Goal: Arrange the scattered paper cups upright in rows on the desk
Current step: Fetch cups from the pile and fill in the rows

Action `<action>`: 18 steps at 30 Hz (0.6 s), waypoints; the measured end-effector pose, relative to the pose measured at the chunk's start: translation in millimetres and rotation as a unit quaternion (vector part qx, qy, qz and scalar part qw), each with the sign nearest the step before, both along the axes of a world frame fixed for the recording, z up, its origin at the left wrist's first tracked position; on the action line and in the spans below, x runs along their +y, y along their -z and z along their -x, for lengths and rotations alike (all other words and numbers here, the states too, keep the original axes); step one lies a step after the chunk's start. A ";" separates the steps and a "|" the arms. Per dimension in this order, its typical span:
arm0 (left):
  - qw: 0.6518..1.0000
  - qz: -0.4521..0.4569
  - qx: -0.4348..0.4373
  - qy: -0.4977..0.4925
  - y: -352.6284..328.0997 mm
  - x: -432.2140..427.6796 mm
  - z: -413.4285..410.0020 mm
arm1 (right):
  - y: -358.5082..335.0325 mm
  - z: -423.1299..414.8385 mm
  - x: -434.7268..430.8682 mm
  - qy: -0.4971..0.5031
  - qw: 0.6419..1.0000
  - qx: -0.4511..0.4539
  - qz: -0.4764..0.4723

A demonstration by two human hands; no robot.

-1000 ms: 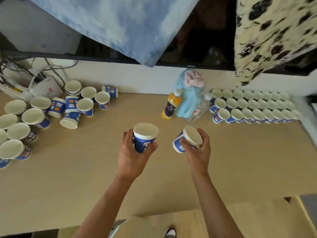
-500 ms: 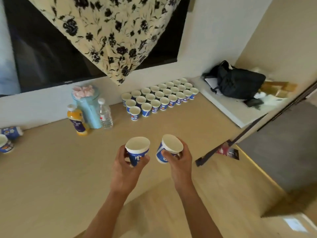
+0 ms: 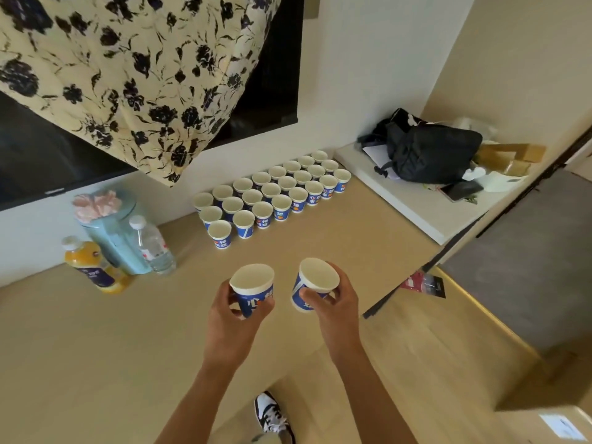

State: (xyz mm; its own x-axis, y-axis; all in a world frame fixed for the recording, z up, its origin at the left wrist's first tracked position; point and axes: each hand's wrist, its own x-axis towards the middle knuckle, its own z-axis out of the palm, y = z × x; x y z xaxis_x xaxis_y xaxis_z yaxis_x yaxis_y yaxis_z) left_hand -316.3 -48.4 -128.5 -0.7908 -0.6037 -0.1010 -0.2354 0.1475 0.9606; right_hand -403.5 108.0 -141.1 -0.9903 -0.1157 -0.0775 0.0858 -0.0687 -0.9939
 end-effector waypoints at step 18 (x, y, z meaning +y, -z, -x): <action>0.983 -0.085 -0.027 -0.161 27.3 -53.7 99.9 | 51.8 143.8 -66.4 -0.163 0.981 -0.061 -0.088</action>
